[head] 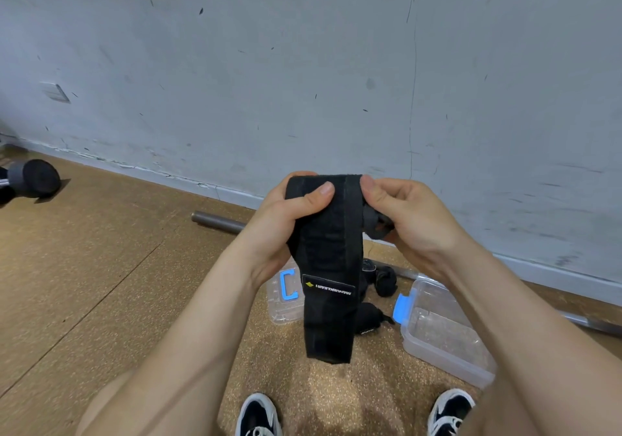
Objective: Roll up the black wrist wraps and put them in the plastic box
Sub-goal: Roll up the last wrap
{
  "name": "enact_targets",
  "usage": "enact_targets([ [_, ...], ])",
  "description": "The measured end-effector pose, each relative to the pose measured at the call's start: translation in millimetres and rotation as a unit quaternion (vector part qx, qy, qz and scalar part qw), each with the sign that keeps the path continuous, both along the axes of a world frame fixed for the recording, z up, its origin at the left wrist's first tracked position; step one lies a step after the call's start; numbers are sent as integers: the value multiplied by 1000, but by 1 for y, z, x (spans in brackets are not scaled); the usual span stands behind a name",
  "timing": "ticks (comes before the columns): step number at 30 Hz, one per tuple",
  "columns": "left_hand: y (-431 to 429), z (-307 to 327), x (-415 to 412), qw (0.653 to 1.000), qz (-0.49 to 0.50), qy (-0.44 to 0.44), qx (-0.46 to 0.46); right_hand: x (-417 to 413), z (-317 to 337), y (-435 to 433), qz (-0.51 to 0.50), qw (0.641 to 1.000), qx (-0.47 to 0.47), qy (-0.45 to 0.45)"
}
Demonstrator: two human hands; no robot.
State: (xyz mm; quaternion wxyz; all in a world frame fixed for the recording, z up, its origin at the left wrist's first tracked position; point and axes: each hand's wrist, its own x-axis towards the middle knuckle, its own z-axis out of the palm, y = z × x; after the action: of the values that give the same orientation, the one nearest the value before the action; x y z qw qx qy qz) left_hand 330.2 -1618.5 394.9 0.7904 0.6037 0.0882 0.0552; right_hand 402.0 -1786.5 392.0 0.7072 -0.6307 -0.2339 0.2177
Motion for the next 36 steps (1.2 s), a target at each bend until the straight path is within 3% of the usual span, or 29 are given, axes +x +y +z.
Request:
enact_targets([
  [6, 1, 0, -3, 999, -13, -25, 32, -4, -3, 4, -17, 1000, 3, 22],
  [10, 1, 0, -1, 996, 25, -41, 79, -2, -1, 5, 28, 999, -19, 19],
  [14, 4, -1, 0, 997, 3, 4, 83, -2, 4, 2, 30, 997, -64, -12],
  [18, 8, -1, -3, 996, -33, 12, 86, -2, 5, 2, 15, 997, -69, 16],
  [23, 2, -1, -4, 982, -33, -34, 182, 0, 9, 5, -28, 995, -59, 79],
  [29, 5, 0, 1, 959, 15, -59, 277, -3, 12, 6, -56, 988, -115, 93],
  [32, 6, 1, 2, 961, 40, -45, 270, -3, 13, 4, -50, 988, -118, 89],
  [36, 9, 1, 1, 980, 82, -6, 183, 2, 12, -6, -49, 992, -111, 21],
])
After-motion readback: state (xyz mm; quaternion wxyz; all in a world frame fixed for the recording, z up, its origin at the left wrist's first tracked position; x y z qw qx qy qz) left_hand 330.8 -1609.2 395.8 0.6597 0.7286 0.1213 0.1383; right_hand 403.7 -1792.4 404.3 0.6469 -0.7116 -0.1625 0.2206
